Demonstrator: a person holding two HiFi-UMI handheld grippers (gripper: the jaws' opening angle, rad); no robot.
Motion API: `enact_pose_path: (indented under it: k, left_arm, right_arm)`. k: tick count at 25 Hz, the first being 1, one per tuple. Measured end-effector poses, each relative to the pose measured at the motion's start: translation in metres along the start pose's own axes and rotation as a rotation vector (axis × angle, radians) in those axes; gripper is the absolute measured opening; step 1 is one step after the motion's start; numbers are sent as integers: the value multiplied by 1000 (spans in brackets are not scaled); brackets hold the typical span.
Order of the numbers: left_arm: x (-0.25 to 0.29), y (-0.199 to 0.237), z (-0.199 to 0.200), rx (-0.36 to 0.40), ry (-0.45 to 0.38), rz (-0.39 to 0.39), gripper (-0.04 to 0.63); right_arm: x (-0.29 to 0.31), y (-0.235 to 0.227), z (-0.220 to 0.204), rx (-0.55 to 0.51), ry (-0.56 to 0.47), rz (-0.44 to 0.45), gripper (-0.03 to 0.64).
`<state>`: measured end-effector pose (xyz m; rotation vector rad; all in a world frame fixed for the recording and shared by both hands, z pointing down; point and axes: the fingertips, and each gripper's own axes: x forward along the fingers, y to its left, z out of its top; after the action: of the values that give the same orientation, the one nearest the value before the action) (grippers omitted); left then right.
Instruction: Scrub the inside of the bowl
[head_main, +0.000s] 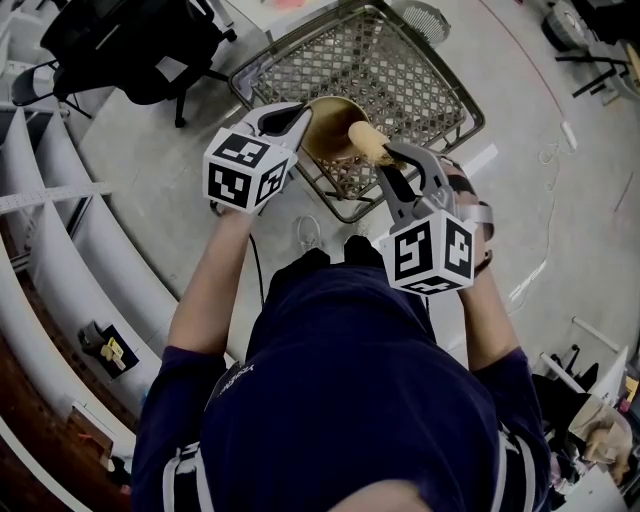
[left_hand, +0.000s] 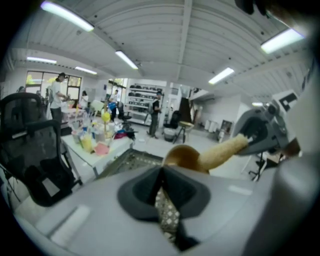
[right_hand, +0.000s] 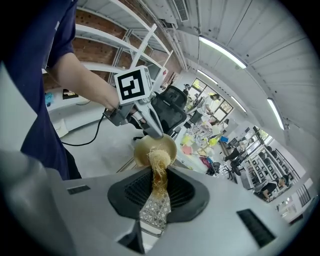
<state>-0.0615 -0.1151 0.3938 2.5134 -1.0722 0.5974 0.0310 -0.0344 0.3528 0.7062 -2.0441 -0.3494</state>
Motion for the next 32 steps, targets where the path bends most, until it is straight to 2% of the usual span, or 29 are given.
enact_pose_path:
  k: [4, 13, 20, 27, 32]
  left_arm:
    - [1, 10, 2, -81, -32, 5, 12]
    - [3, 25, 4, -186, -72, 15, 11]
    - [10, 14, 8, -236, -108, -25, 11]
    - [18, 0, 8, -279, -112, -73, 11]
    - [19, 7, 2, -286, -100, -65, 11]
  right_arm:
    - [3, 6, -1, 0, -4, 27, 63]
    - [14, 20, 9, -21, -22, 81, 63]
    - [29, 35, 26, -53, -41, 116, 63]
    - [38, 29, 34, -50, -56, 120, 63]
    - [34, 19, 35, -27, -68, 116, 63]
